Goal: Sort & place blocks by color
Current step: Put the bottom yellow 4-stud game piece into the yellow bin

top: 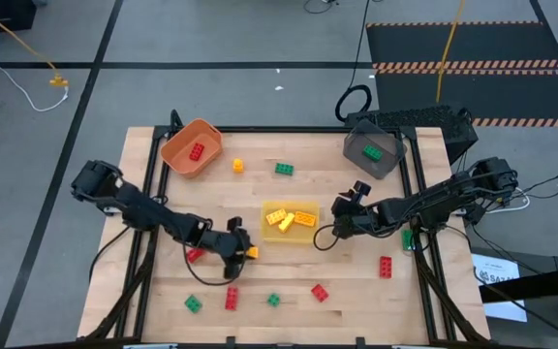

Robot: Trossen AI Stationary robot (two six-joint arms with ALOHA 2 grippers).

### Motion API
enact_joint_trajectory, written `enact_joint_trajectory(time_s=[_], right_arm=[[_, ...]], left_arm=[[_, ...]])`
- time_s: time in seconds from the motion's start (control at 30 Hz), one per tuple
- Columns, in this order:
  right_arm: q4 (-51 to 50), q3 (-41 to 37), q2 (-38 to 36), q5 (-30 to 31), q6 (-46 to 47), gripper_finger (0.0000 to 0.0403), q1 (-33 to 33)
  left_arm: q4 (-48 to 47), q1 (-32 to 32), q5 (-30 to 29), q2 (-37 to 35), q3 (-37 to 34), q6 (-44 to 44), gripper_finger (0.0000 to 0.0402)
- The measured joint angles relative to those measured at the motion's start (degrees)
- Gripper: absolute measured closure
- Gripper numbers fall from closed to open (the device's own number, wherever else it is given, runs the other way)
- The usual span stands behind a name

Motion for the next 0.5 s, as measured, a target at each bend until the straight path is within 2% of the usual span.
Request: enact_joint_trajectory(time_s=[0.13,0.3,0.5], right_arm=[[-0.28,0.00,0.00,-0.05,0.31,0.0145,0.00],[-0.60,0.02,0.02,-0.20,0.70,0.0145,0.00],[-0.21,0.02,0.04,-0.23,0.74,0.0145,0.02]], left_arm=[[-10.11,1.46,-1.07,-3.98,5.83,2.07,0.0262],[-22.29,3.43,-8.09,-6.20,13.40,7.66,0.0262],[-19.12,9.50,-8.50,-4.13,16.02,11.70,0.0262]])
